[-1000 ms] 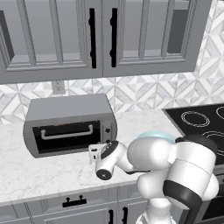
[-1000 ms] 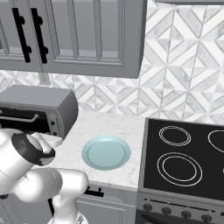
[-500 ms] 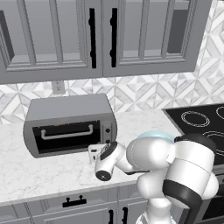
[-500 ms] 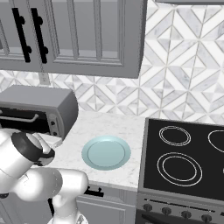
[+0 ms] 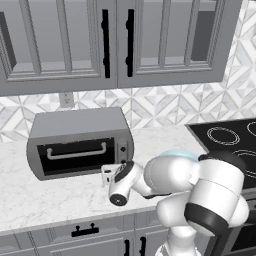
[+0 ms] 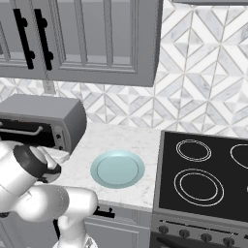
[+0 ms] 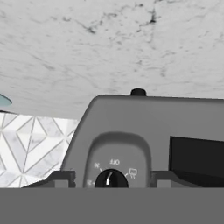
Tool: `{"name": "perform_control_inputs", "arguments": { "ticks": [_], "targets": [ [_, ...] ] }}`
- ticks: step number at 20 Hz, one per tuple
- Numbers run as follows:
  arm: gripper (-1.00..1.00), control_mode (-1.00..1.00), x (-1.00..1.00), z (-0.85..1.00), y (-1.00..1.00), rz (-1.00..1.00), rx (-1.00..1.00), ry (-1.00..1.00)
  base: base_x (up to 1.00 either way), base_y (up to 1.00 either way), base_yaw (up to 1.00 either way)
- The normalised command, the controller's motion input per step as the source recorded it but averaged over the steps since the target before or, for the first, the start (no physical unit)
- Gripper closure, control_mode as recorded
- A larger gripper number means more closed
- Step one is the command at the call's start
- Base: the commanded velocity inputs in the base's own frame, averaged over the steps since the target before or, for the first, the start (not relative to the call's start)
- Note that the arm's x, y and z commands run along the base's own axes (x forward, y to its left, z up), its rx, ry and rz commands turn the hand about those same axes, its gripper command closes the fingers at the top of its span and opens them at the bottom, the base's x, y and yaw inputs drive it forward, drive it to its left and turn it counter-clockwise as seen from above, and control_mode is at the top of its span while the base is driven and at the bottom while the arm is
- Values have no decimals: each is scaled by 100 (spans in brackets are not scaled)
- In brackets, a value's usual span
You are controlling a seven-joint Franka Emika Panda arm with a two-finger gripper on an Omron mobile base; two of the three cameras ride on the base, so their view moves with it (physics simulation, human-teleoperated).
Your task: Pick up the kebab skewer and baguette bread, and place them inside the toaster oven. Close the toaster oven door and start by setting the timer.
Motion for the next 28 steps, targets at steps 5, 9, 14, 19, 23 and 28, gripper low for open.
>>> {"name": "perform_control_inputs", "arguments": {
  "ticks": [5, 9, 14, 19, 23, 28],
  "targets": [
    [100, -100, 9, 0, 0, 0, 0, -1, 0, 0, 0],
    [100, -100, 8, 0, 0, 0, 0, -1, 0, 0, 0],
    [100, -100, 6, 0, -2, 0, 0, 0, 0, 0, 0],
    [100, -100, 0, 0, -2, 0, 2, -1, 0, 0, 0],
    [100, -100, 0, 0, -15, 0, 2, -2, 0, 0, 0],
    [100, -100, 0, 0, -24, 0, 2, 0, 0, 0, 0]
  ]
}}
